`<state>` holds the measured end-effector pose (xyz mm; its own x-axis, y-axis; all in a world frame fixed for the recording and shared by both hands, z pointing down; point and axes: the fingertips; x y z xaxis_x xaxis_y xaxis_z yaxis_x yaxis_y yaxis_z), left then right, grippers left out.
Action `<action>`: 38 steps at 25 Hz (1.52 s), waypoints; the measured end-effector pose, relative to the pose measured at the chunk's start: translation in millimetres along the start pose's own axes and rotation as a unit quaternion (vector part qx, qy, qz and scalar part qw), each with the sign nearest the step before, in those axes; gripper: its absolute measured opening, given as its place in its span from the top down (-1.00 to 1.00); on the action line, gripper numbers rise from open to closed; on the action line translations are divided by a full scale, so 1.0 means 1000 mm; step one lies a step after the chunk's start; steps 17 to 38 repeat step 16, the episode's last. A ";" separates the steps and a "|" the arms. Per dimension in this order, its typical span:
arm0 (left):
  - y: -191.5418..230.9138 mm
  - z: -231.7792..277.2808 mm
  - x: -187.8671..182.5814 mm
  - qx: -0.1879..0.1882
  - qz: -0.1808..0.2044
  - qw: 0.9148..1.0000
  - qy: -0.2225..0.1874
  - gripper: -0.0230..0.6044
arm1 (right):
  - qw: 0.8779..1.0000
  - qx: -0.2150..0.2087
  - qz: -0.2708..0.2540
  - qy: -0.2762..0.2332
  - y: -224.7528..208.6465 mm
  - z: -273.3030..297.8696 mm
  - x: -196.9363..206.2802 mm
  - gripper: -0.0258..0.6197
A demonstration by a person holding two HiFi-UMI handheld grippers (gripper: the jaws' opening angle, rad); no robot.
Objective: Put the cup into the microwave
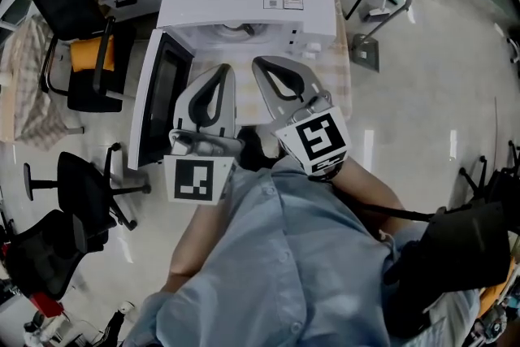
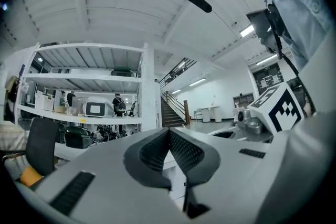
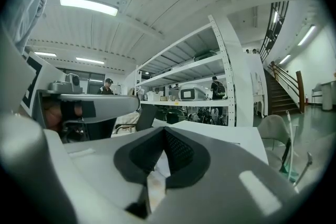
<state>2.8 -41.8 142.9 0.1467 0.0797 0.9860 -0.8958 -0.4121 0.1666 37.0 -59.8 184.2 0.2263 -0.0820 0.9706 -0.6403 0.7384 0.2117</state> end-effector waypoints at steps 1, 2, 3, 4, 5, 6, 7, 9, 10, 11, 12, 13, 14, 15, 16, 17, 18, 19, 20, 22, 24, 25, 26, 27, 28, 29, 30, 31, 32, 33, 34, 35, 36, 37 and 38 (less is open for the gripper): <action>0.000 0.000 0.000 0.000 -0.001 1.000 -0.001 0.91 | 1.000 0.001 0.001 -0.001 -0.001 0.000 0.000 0.92; 0.000 0.000 0.000 0.001 0.000 1.000 -0.001 0.91 | 1.000 0.002 0.002 -0.002 -0.001 -0.001 0.000 0.92; -0.001 0.000 0.000 0.002 0.001 1.000 -0.001 0.91 | 1.000 0.004 0.004 -0.003 -0.002 -0.001 -0.001 0.92; -0.002 0.001 -0.001 0.004 0.003 1.000 -0.001 0.91 | 1.000 0.005 0.005 -0.004 -0.002 -0.001 -0.001 0.92; -0.003 0.002 -0.001 0.006 0.004 1.000 -0.001 0.91 | 1.000 0.004 0.004 -0.004 -0.003 -0.001 -0.001 0.92; -0.003 0.003 -0.002 0.007 0.006 1.000 -0.001 0.91 | 1.000 0.002 0.003 -0.005 -0.003 -0.001 -0.001 0.92; -0.004 0.004 -0.002 0.007 0.007 1.000 -0.001 0.91 | 1.000 0.000 0.002 -0.005 -0.004 0.000 -0.001 0.92; -0.004 0.005 -0.002 0.008 0.008 1.000 -0.001 0.91 | 1.000 -0.001 0.002 -0.006 -0.005 0.000 0.000 0.92; -0.004 0.006 -0.003 0.008 0.008 1.000 -0.002 0.91 | 1.000 -0.002 0.001 -0.006 -0.005 0.001 0.000 0.92; -0.005 0.006 -0.003 0.007 0.007 1.000 -0.002 0.91 | 1.000 -0.004 0.000 -0.007 -0.004 0.001 -0.001 0.92; -0.005 0.006 -0.003 0.008 0.007 1.000 -0.002 0.91 | 1.000 -0.006 -0.001 -0.008 -0.004 0.001 -0.001 0.92; -0.006 0.006 -0.003 0.008 0.006 1.000 -0.002 0.91 | 1.000 -0.008 -0.001 -0.008 -0.004 0.000 -0.001 0.92; -0.006 0.007 -0.003 0.008 0.006 1.000 -0.001 0.91 | 1.000 -0.008 -0.001 -0.007 -0.004 0.000 0.000 0.92; -0.007 0.007 -0.003 0.008 0.006 1.000 0.000 0.91 | 1.000 -0.009 0.000 -0.006 -0.003 0.000 0.000 0.92; -0.008 0.007 -0.002 0.009 0.006 1.000 0.001 0.91 | 1.000 -0.009 0.001 -0.005 -0.003 -0.001 0.000 0.92; -0.008 0.007 -0.002 0.009 0.006 1.000 0.001 0.91 | 1.000 -0.009 0.001 -0.005 -0.003 -0.001 0.000 0.92; -0.008 0.007 -0.002 0.009 0.006 1.000 0.001 0.91 | 1.000 -0.009 0.001 -0.005 -0.003 -0.001 0.000 0.92; -0.008 0.007 -0.002 0.009 0.006 1.000 0.001 0.91 | 1.000 -0.009 0.001 -0.005 -0.003 -0.001 0.000 0.92; -0.008 0.007 -0.002 0.009 0.006 1.000 0.001 0.91 | 1.000 -0.009 0.001 -0.005 -0.003 -0.001 0.000 0.92; -0.008 0.007 -0.002 0.009 0.006 1.000 0.001 0.91 | 1.000 -0.009 0.001 -0.005 -0.003 -0.001 0.000 0.92; -0.008 0.007 -0.002 0.009 0.006 1.000 0.001 0.91 | 1.000 -0.009 0.001 -0.005 -0.003 -0.001 0.000 0.92; -0.008 0.007 -0.002 0.009 0.006 1.000 0.001 0.91 | 1.000 -0.009 0.001 -0.005 -0.003 -0.001 0.000 0.92; -0.008 0.007 -0.002 0.009 0.006 1.000 0.001 0.91 | 1.000 -0.009 0.001 -0.005 -0.003 -0.001 0.000 0.92; -0.008 0.007 -0.002 0.009 0.006 1.000 0.001 0.91 | 1.000 -0.009 0.001 -0.005 -0.003 -0.001 0.000 0.92; -0.008 0.007 -0.002 0.009 0.006 1.000 0.001 0.91 | 1.000 -0.009 0.001 -0.005 -0.003 -0.001 0.000 0.92; -0.008 0.007 -0.002 0.009 0.006 1.000 0.001 0.91 | 1.000 -0.009 0.001 -0.005 -0.003 -0.001 0.000 0.92; -0.008 0.007 -0.002 0.009 0.006 1.000 0.001 0.91 | 1.000 -0.009 0.001 -0.005 -0.003 -0.001 0.000 0.92; -0.008 0.007 -0.002 0.009 0.006 1.000 0.001 0.91 | 1.000 -0.009 0.001 -0.005 -0.003 -0.001 0.000 0.92; -0.008 0.007 -0.002 0.009 0.006 1.000 0.001 0.91 | 1.000 -0.009 0.001 -0.005 -0.003 -0.001 0.000 0.92; -0.008 0.007 -0.002 0.009 0.006 1.000 0.001 0.91 | 1.000 -0.009 0.001 -0.005 -0.003 -0.001 0.000 0.92; -0.008 0.007 -0.002 0.009 0.006 1.000 0.001 0.91 | 1.000 -0.009 0.001 -0.005 -0.003 -0.001 0.000 0.92; -0.008 0.007 -0.002 0.009 0.006 1.000 0.001 0.91 | 1.000 -0.009 0.001 -0.005 -0.003 -0.001 0.000 0.92; -0.008 0.007 -0.002 0.009 0.006 1.000 0.001 0.91 | 1.000 -0.009 0.001 -0.005 -0.003 -0.001 0.000 0.92; -0.008 0.007 -0.002 0.009 0.006 1.000 0.001 0.91 | 1.000 -0.009 0.001 -0.005 -0.003 -0.001 0.000 0.92; -0.008 0.007 -0.002 0.009 0.006 1.000 0.001 0.91 | 1.000 -0.009 0.001 -0.005 -0.003 -0.001 0.000 0.92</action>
Point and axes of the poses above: the fingertips, and each gripper's own axes: z forward along the fingers, y to its left, x out of its underside, and after that the axes turned 13 degrees about -z, right-handed
